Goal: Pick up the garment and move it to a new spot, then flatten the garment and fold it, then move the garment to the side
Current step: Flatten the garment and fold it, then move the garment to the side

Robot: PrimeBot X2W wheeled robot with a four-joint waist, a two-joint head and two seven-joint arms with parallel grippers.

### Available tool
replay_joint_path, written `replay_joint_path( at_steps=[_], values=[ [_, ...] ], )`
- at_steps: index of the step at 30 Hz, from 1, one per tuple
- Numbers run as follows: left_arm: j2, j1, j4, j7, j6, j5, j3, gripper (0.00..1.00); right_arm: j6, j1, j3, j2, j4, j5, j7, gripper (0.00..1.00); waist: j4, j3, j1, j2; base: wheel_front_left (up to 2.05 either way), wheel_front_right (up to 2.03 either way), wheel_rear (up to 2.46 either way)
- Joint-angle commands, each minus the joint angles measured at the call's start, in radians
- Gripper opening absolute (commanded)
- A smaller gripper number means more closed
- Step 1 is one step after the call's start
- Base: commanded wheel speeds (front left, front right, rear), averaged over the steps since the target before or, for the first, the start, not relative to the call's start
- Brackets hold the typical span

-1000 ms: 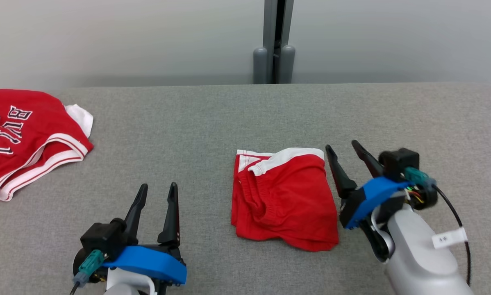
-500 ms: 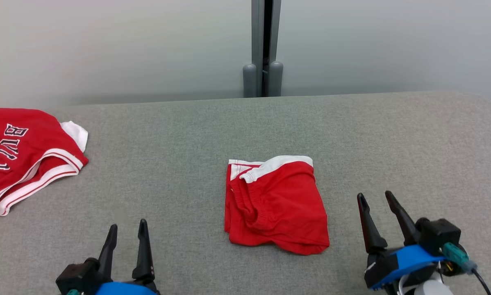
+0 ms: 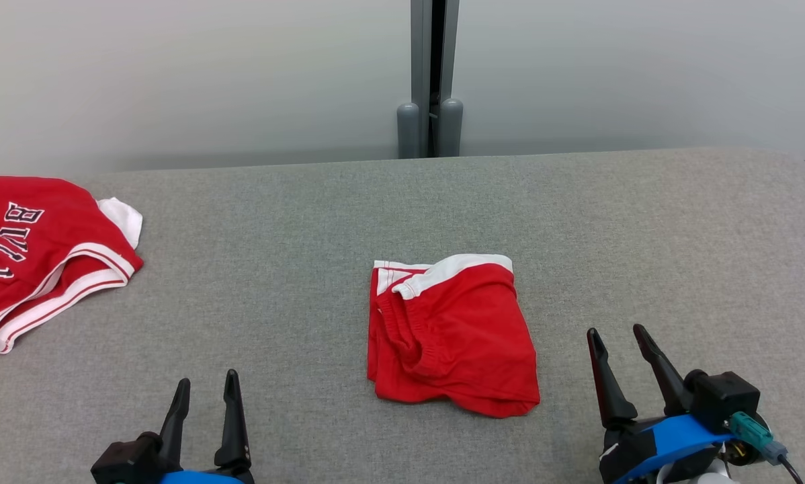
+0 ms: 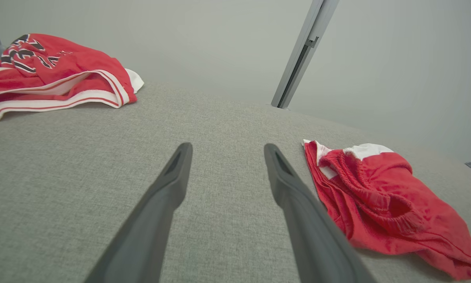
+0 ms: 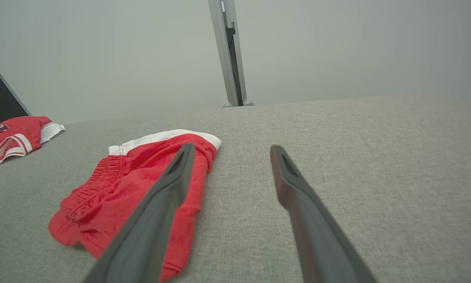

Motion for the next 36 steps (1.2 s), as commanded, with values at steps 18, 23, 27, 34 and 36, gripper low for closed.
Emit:
replay_joint_path(
  at_steps=[18, 23, 27, 34, 36],
  values=[
    [-0.018, -0.048, 0.025, -0.005, -0.018, 0.021, 0.017, 1.00, 0.000, -0.145, 0.009, 0.000, 0.014, -0.097, 0.195, 1.00, 0.014, 0.034, 0.0000, 0.0000, 0.00, 0.00, 0.00],
    [-0.025, -0.064, 0.018, -0.005, -0.020, 0.030, 0.020, 1.00, 0.000, -0.280, 0.007, 0.000, 0.034, -0.132, 0.458, 1.00, 0.039, 0.062, 0.0000, 0.0000, 0.00, 0.00, 0.00],
    [-0.034, -0.075, 0.023, -0.005, -0.024, 0.033, 0.020, 1.00, 0.000, -0.355, -0.014, 0.000, 0.066, -0.144, 0.627, 1.00, 0.073, 0.086, 0.0000, 0.0000, 0.00, 0.00, 0.00],
    [-0.047, -0.093, 0.033, -0.004, -0.034, 0.046, 0.022, 1.00, 0.000, -0.395, -0.047, -0.004, 0.173, -0.101, 0.794, 1.00, 0.141, 0.124, 0.0000, 0.0000, 0.00, 0.00, 0.00],
    [-0.049, -0.098, 0.033, -0.005, -0.035, 0.049, 0.025, 1.00, 0.000, -0.394, -0.056, -0.006, 0.206, -0.090, 0.811, 1.00, 0.156, 0.133, 0.0000, 0.0000, 0.00, 0.00, 0.00]
  ],
)
